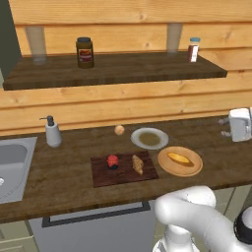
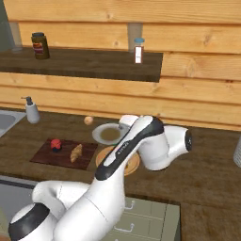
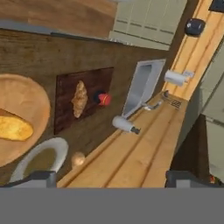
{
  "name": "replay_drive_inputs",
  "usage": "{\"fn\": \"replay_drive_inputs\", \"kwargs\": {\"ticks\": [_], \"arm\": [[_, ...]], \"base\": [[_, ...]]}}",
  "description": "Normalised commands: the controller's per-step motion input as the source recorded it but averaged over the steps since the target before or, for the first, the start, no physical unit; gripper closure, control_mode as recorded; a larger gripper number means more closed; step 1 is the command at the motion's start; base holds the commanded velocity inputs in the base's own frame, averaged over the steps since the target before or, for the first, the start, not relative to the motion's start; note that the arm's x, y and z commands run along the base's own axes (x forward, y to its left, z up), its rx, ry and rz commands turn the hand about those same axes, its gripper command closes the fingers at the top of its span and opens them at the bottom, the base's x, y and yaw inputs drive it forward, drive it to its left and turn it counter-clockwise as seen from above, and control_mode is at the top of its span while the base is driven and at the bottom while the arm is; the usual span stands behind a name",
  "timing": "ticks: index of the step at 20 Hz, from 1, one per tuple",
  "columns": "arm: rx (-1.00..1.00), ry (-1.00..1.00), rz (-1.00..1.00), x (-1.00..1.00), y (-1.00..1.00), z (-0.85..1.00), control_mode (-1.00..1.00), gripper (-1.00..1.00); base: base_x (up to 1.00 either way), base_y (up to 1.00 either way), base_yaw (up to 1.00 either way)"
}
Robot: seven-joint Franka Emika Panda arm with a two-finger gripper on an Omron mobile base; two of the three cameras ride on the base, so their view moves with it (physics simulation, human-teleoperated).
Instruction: From the different types of pastries on the counter, select a croissant and place it on the cutting board. Then retrieve a jar of jam from the cabinet and place it alongside the croissant on the cutting board.
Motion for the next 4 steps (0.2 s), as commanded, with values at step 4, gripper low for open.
{"fn": "replay_drive_inputs", "kwargs": {"ticks": [4], "arm": [[-0.50,-0.05,-0.38,-0.03,-0.04,0.00,-1.00,-1.00]], "base": [[0.00,0.00,0.00]]}}
